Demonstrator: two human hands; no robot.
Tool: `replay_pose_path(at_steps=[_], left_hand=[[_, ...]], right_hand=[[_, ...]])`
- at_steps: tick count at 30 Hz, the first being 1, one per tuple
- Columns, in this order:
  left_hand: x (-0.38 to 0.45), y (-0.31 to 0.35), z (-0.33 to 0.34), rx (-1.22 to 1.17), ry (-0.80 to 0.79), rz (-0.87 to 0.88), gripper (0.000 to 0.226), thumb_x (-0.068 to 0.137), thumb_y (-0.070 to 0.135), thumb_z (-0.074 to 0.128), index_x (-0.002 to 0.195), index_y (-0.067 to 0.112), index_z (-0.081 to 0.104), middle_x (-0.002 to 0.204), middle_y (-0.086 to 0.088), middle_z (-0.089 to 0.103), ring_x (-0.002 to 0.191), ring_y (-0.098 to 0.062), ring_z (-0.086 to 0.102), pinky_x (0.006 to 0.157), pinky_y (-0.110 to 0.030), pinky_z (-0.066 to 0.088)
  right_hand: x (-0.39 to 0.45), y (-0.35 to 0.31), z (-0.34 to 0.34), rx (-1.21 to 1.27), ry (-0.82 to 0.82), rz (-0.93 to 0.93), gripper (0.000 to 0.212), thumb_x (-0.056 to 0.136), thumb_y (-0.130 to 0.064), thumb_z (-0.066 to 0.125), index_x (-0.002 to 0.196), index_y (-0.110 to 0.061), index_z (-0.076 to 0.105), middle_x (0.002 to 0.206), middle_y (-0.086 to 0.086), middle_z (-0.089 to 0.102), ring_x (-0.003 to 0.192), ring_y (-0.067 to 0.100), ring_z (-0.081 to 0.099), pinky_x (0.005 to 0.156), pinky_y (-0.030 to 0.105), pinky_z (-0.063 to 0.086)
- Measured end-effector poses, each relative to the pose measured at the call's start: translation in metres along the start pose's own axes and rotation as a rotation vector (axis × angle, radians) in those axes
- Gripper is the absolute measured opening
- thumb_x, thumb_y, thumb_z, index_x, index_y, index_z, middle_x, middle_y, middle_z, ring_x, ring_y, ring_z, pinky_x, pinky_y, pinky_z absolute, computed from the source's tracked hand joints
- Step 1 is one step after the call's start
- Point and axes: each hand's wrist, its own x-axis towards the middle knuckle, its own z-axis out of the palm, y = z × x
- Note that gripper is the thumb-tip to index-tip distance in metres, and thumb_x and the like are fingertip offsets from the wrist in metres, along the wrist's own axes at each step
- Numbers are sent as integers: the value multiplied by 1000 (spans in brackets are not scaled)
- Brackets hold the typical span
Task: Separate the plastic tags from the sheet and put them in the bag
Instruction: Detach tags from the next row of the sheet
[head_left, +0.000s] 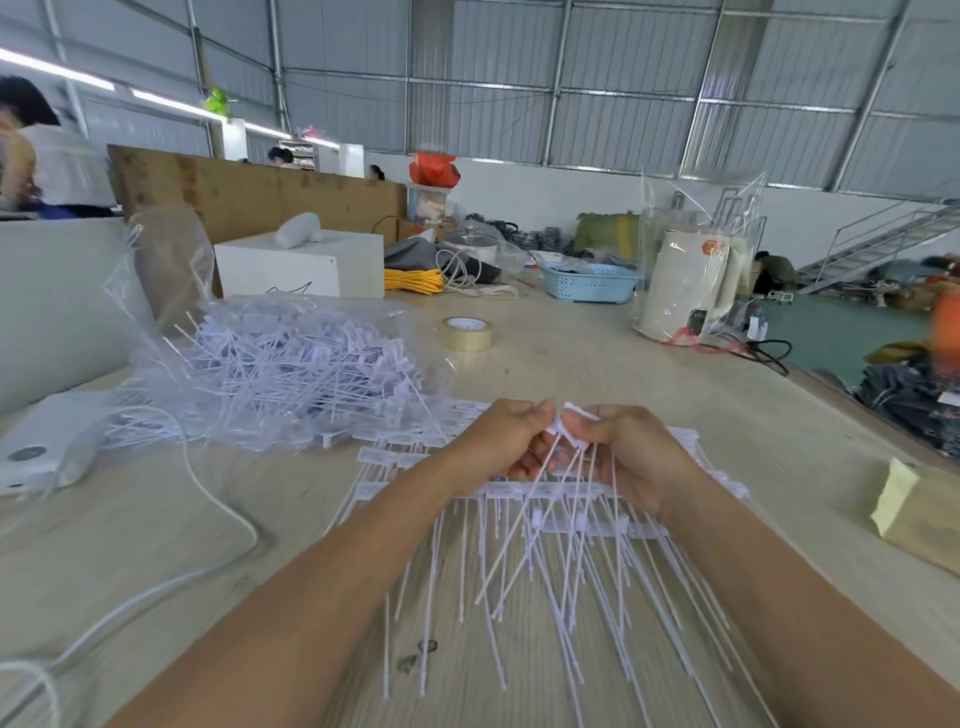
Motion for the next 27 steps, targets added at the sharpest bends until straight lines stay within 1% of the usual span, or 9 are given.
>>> replay_pose_path(at_steps=[7, 10, 14, 17, 19, 21, 22, 24, 27], left_hand=[[-3, 3, 7, 71, -23, -21, 51, 98, 51, 30, 80, 12, 58, 61, -3, 57, 47, -12, 55, 48, -20, 43], [-4, 4, 10, 29, -42, -5, 39, 97, 46, 40, 93, 11, 57, 70, -4, 56, 54, -12, 55, 57, -24, 49], [-6, 5, 18, 16, -57, -12, 38, 92, 34, 59, 118, 9, 46, 91, -5, 62, 77, -15, 61, 80, -33, 53], [-16, 6, 28, 64, -208, 5, 14, 92, 21, 60, 99, 12, 53, 86, -6, 63, 73, -17, 64, 77, -35, 55], [-22, 7, 40, 67, -278, 27, 10, 93, 11, 57, 86, 15, 51, 75, -7, 60, 55, -9, 62, 59, -26, 57], [-23, 7, 50, 131, -217, 52, 17, 95, 9, 51, 82, 18, 49, 70, -3, 57, 44, -3, 55, 46, -17, 49], [-21, 7, 53, 184, -163, 71, 17, 96, 11, 49, 82, 19, 49, 70, -2, 57, 44, -2, 53, 45, -17, 47], [-16, 7, 54, 282, -52, 111, 11, 97, 15, 45, 88, 16, 51, 76, -3, 58, 52, -6, 52, 53, -20, 46], [-11, 8, 45, 431, 46, 149, 16, 98, 18, 45, 108, 8, 54, 96, -14, 63, 69, -18, 54, 63, -27, 43]], right_hand=[[3, 11, -2, -17, 129, -43, 8, 86, -7, 64, 83, 1, 65, 69, 15, 67, 58, 24, 65, 56, 31, 55], [6, 12, -2, 28, 209, -37, 6, 85, -4, 64, 84, 2, 63, 73, 18, 66, 62, 28, 64, 66, 41, 57], [7, 7, -6, 153, 291, -61, 5, 85, -6, 65, 85, 0, 64, 67, 11, 65, 53, 22, 63, 50, 30, 55], [11, 4, -10, 191, 397, -117, 16, 86, -10, 65, 100, -2, 64, 71, 7, 60, 56, 16, 52, 50, 23, 45], [12, 5, -13, 225, 443, -160, 16, 86, -10, 66, 100, -4, 65, 74, 5, 64, 57, 15, 53, 49, 21, 45], [11, 7, -14, 227, 450, -181, 13, 86, -11, 67, 98, -6, 66, 77, 2, 68, 61, 15, 57, 54, 24, 46], [11, 8, -15, 227, 443, -184, 10, 86, -11, 67, 94, -7, 67, 79, 1, 69, 62, 14, 59, 56, 25, 47], [12, 7, -16, 228, 393, -189, 1, 86, -9, 66, 86, -9, 66, 80, -2, 70, 64, 11, 63, 56, 23, 51], [14, 6, -18, 239, 261, -189, 9, 85, 5, 59, 89, -2, 64, 85, 6, 69, 76, 18, 63, 76, 30, 52]])
